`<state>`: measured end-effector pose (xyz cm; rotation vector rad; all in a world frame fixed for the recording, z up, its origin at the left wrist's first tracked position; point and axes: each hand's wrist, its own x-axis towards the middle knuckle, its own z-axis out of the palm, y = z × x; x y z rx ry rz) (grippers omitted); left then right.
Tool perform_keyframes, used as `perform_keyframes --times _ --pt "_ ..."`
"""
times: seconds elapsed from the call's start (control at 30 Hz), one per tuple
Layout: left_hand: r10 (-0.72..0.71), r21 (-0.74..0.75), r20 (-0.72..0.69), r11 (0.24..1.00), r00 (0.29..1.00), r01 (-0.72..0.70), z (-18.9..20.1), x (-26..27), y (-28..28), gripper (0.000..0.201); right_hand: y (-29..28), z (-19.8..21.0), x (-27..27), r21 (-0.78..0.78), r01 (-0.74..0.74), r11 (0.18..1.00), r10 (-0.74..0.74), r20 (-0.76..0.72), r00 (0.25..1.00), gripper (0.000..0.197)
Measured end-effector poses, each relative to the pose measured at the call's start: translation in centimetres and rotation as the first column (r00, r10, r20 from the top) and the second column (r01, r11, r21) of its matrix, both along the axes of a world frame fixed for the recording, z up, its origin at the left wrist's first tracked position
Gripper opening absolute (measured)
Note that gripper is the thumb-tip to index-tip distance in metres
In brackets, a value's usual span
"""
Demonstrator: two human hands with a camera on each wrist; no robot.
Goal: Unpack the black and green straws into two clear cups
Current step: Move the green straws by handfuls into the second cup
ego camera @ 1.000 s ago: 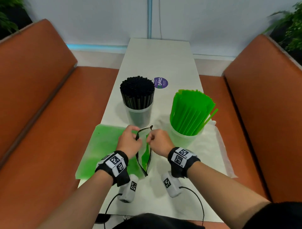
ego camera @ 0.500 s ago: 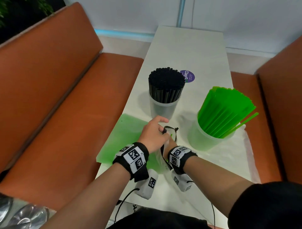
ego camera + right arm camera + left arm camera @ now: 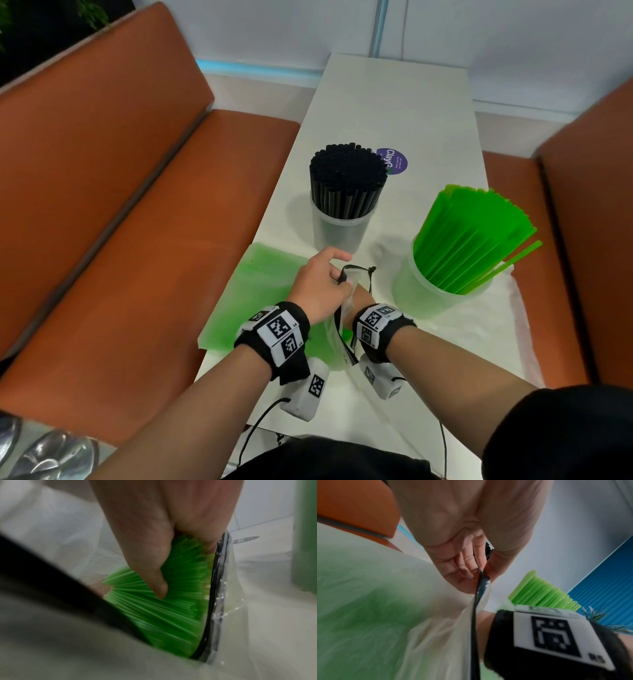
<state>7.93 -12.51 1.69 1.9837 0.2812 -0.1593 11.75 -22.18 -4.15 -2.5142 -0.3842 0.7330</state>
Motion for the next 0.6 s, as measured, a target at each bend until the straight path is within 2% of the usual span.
perform_keyframes --times 0.07,0.17,0.23,0.3,0.33,0.4,0.43,0.53,0.6 --pt "-0.004 0.004 0.000 1.000 1.000 0.004 0.1 0.0 0.0 0.040 0.1 0.8 -0.2 -0.063 -0.039 0.997 0.040 0.006 0.999 0.016" --pt "-0.006 0.010 0.007 1.000 1.000 0.005 0.1 0.0 0.0 0.039 0.1 1.5 -0.5 -0.067 -0.047 0.997 0.048 0.012 0.999 0.012" --pt "-0.007 0.011 0.015 1.000 1.000 0.007 0.2 -0.1 -0.1 0.037 -0.1 2.0 -0.7 -0.087 -0.092 0.992 0.093 0.011 0.996 0.017" --pt "-0.006 0.005 0.021 1.000 1.000 0.006 0.3 -0.3 -0.2 0.035 -0.2 2.3 -0.6 -0.105 -0.111 0.988 0.111 -0.006 0.994 0.011" --pt "-0.003 0.000 0.023 1.000 1.000 0.003 0.3 -0.4 -0.3 0.035 -0.3 2.4 -0.6 -0.107 -0.099 0.989 0.099 -0.008 0.995 0.014" --pt "0.006 -0.015 0.025 1.000 1.000 -0.006 0.4 -0.4 -0.5 0.034 -0.2 2.1 -0.4 -0.082 -0.111 0.990 0.112 0.011 0.994 0.035" --pt "0.010 -0.018 0.026 1.000 1.000 -0.009 0.4 -0.4 -0.6 0.034 -0.2 2.3 -0.4 -0.063 -0.128 0.990 0.128 0.001 0.992 0.036" --pt "0.010 -0.005 0.027 1.000 1.000 -0.010 0.4 -0.6 -0.5 0.034 -0.6 2.9 -0.2 -0.091 -0.245 0.965 0.243 -0.033 0.969 0.016" --pt "0.014 0.001 0.023 1.000 1.000 -0.014 0.4 -0.8 -0.5 0.034 -1.0 3.2 0.2 -0.125 -0.294 0.948 0.293 -0.026 0.956 0.012"
